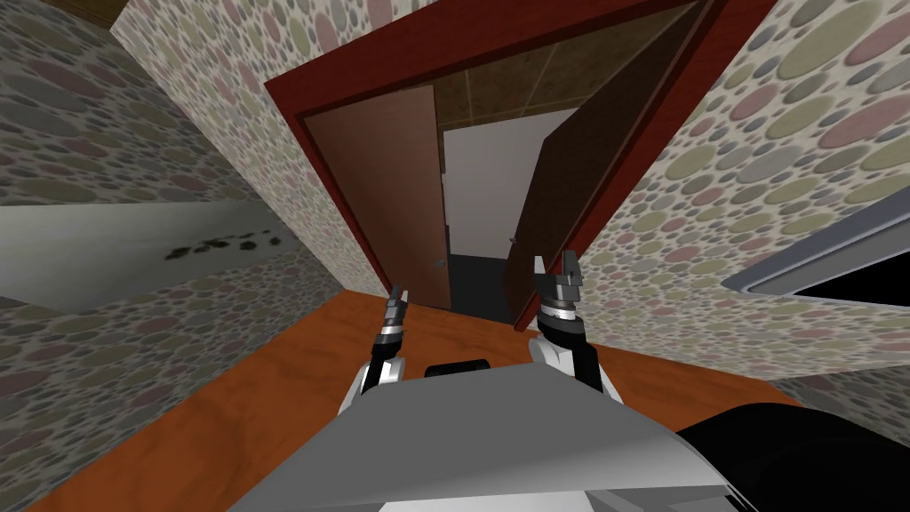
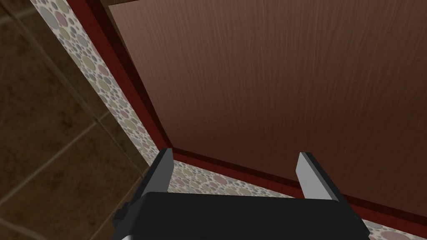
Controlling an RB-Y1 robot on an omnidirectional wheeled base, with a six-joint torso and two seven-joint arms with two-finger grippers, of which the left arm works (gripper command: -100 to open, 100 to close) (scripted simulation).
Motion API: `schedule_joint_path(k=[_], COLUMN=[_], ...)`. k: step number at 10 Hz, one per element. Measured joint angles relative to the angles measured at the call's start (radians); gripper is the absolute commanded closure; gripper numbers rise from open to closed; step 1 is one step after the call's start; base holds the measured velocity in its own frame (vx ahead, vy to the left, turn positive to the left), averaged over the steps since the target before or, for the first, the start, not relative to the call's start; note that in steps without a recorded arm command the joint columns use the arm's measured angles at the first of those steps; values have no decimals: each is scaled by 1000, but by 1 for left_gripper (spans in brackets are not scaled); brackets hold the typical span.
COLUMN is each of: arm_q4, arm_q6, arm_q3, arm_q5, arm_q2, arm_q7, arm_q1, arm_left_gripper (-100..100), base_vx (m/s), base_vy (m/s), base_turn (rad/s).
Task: Push the door open
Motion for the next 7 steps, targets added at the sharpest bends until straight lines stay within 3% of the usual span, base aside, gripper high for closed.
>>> schedule_joint_path(k=[7], arm_q4=[165], arm_q6=[-46], arm_q3=[-20], arm_q5=[0], arm_q2=[8], arm_q7=[-1], arm_q1=[-16], arm_left_gripper=[-100], base_vx=[96], base_vy=[29], base_turn=[-64])
